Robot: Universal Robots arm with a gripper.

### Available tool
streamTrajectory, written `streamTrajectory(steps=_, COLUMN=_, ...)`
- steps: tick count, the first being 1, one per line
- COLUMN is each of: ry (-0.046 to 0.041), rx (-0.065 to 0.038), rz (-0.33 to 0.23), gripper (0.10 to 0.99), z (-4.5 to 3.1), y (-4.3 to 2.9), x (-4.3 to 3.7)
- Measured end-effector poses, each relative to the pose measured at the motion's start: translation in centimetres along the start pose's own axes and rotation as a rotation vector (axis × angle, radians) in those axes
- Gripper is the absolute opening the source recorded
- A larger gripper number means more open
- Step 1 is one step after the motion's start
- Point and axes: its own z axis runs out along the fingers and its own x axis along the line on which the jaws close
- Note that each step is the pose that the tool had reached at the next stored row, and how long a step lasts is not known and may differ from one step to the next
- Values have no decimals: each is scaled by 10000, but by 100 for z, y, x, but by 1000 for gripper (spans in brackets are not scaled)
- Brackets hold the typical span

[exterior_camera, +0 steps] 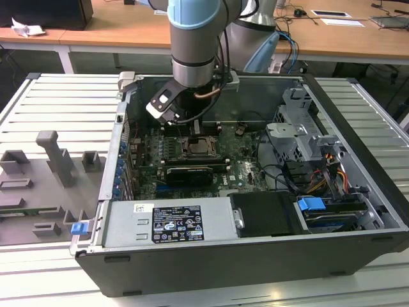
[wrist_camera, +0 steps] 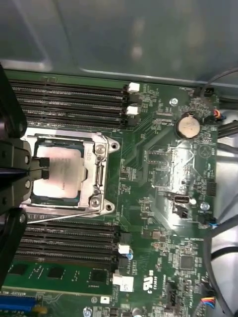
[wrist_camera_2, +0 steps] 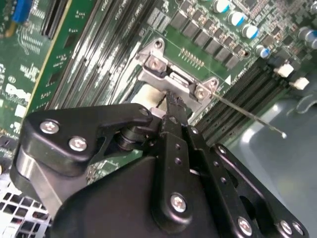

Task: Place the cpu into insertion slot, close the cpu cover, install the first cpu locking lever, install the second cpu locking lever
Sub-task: 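Close the cpu cover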

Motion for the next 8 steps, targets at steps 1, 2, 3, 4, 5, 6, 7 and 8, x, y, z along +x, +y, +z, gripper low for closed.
streamTrajectory(steps=1, ry=0, rx=0, rz=1, gripper=106, z=32, y=-5, x=-2)
streamTrajectory(steps=2, ry=1, rx=0, rz=1, gripper=106, z=61, y=-11, x=-3)
streamTrajectory(steps=3, ry=0, rx=0, rz=0, gripper=106, z=75, y=-13, x=-4)
streamTrajectory(steps=4, ry=-4, rx=3, rz=0, gripper=106, z=79, y=-14, x=-5)
streamTrajectory(steps=5, ry=-3, rx=2, rz=0, gripper=106, z=78, y=-15, x=-4)
streamTrajectory(steps=6, ry=2, rx=-1, rz=1, gripper=106, z=22, y=-13, x=0)
streamTrajectory(steps=7, ry=-1, rx=1, rz=1, gripper=106, z=-11, y=-11, x=2)
streamTrajectory(steps=8, ry=3, rx=5, rz=2, gripper=106, z=-13, y=10, x=1)
